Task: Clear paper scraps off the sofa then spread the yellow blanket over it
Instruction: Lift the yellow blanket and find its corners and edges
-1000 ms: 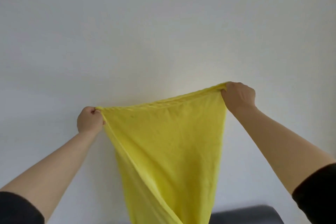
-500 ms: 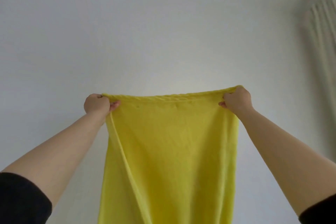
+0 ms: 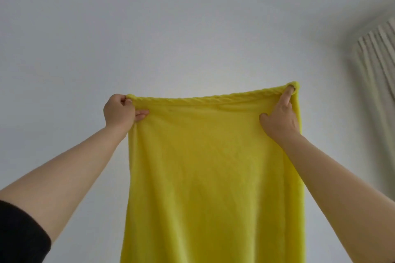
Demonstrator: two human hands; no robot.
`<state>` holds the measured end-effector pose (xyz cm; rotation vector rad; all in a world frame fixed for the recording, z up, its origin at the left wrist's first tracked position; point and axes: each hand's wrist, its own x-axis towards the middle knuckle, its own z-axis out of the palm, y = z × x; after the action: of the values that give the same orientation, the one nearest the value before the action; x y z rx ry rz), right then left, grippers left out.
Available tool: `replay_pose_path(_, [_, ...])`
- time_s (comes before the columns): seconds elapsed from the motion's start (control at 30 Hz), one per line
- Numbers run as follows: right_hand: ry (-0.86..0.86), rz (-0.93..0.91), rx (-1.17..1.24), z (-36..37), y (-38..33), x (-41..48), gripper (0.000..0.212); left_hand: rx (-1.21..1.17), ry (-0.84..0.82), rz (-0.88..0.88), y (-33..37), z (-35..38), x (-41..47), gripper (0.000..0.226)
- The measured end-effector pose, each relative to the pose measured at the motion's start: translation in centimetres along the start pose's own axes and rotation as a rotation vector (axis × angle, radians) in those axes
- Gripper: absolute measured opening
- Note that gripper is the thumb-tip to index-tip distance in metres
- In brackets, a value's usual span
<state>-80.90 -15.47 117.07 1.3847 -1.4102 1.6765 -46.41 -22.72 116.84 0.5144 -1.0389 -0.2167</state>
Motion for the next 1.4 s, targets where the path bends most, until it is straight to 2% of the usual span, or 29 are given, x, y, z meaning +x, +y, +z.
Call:
replay_pose_path(0.07, [-0.022,0.022,-0.008,0.8,1.1,-0.6,0.107,0.038,0.018,-0.107,-0.5,-0.5,-0.5,0.016])
replay_pose_path(0.13, [-0.028,0.066,-0.055,0.8,2.3,-1.0,0.112,-0.027,0.036,-0.212,-1.2,-1.3,-0.9,0.017])
replay_pose_path(0.2, [-0.128,0.066,-0.125,0.7,3.3,-1.4,0.113,-0.092,-0.024,-0.245,-1.5,-1.8,-1.4,0.019])
replay_pose_path(0.23, [-0.259,0.049,-0.107,1.2,3.5,-2.3,0.113,-0.04,-0.098,-0.223,-1.7,-2.0,-1.7,0.02])
replay_pose_path(0.33, [-0.765,0.017,0.082,4.9,4.0,-8.5,0.114,0.319,-0.391,-0.131,-2.2,-1.8,-4.2,0.02])
replay_pose_path(0.37, [-0.874,0.029,0.134,6.5,4.1,-11.3,0.111,0.416,-0.497,-0.132,-2.6,-1.5,-5.2,0.02])
replay_pose_path(0.43, [-0.975,0.076,0.234,9.9,4.6,-16.5,0.103,0.563,-0.674,-0.157,-3.6,-1.1,-7.3,0.019])
replay_pose_path(0.57, [-1.023,0.181,0.361,14.2,5.0,-21.9,0.097,0.723,-0.81,-0.137,-6.3,-0.3,-10.0,0.018])
replay_pose_path(0.7, [-1.011,0.19,0.477,15.3,4.3,-22.5,0.087,0.618,-0.812,-0.247,-8.0,-0.7,-10.3,0.02])
replay_pose_path(0.8, [-1.01,0.253,0.69,14.8,3.0,-21.7,0.062,0.582,-0.825,-0.338,-8.7,-0.9,-10.9,0.023])
replay_pose_path(0.9, [-1.076,0.326,0.923,13.9,1.5,-21.6,0.037,0.625,-0.837,-0.299,-8.8,-0.6,-11.7,0.02])
replay_pose_path(0.97, [-1.097,0.299,0.956,13.7,0.8,-21.7,0.037,0.646,-0.838,-0.246,-8.5,-0.3,-12.2,0.018])
replay_pose_path(1.07, [-1.114,0.291,1.001,13.1,0.4,-21.8,0.057,0.661,-0.879,-0.196,-7.8,0.0,-13.0,0.016])
replay_pose_path(1.2, [-1.117,0.368,1.05,12.1,0.9,-21.6,0.045,0.572,-0.886,-0.19,-6.6,-0.1,-14.0,0.015])
replay_pose_path(1.27, [-1.079,0.361,1.034,11.5,1.1,-21.4,0.044,0.433,-0.855,-0.286,-6.3,-0.5,-14.9,0.012])
replay_pose_path(1.33, [-0.996,0.348,1.009,10.7,1.1,-21.2,0.04,0.167,-0.841,-0.509,-6.4,-1.5,-16.8,0.01])
replay_pose_path(1.4, [-0.967,0.323,0.961,10.0,1.5,-20.9,0.04,-0.052,-0.842,-0.684,-7.0,-3.1,-19.2,0.022])
